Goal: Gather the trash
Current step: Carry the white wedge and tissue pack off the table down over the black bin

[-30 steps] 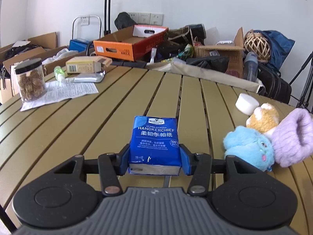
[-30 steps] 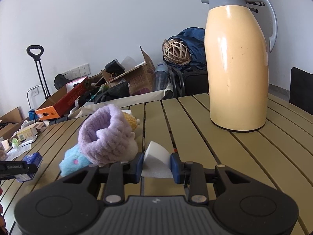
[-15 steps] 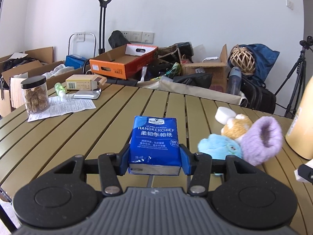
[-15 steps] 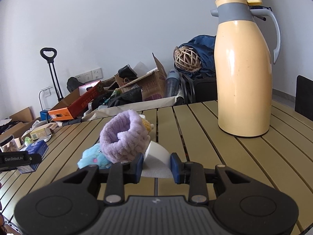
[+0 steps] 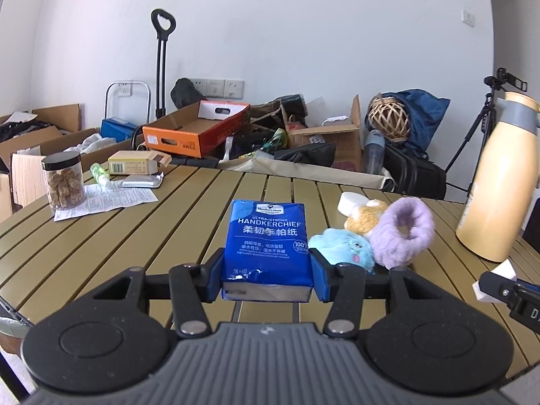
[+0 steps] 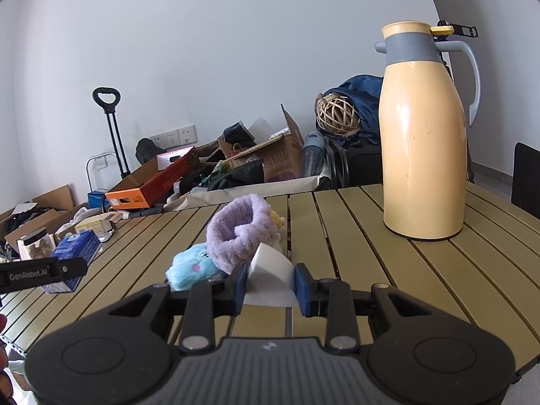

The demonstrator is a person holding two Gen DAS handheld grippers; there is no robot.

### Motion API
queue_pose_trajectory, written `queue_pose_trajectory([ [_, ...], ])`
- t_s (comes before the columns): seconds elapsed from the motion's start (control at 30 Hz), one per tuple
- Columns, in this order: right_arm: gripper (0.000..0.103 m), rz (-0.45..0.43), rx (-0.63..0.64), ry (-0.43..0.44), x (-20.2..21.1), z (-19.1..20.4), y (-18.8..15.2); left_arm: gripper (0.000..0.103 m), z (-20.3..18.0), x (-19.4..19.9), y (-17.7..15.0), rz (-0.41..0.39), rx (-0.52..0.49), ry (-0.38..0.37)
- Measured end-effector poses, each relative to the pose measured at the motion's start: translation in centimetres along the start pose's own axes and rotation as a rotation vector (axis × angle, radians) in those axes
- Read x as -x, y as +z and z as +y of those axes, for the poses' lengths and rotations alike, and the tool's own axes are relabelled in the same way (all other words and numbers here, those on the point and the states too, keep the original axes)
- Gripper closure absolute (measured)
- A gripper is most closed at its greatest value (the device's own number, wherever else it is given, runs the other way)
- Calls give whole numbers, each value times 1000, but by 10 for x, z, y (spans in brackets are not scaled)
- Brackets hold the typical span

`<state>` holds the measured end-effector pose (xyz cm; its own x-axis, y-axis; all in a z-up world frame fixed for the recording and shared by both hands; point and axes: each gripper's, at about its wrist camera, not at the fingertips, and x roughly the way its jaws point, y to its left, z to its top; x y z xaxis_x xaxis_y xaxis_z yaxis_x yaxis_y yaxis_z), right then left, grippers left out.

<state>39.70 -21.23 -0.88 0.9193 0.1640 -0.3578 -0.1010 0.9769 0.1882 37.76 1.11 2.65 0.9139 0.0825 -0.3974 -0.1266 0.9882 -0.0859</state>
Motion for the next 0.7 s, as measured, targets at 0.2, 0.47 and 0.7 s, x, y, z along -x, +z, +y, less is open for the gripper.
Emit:
queue_pose_trajectory([
  [0.2,74,-2,-14,3,22,2,-15,51,1,22,-17,0,-15,-22],
  [0.47,74,0,31,-2,56,13,-39,52,8,56,-46,-8,-27,-45],
  [0.7,74,50,62,6,84,21,-68,52,12,90,-68,-20,-35,-66],
])
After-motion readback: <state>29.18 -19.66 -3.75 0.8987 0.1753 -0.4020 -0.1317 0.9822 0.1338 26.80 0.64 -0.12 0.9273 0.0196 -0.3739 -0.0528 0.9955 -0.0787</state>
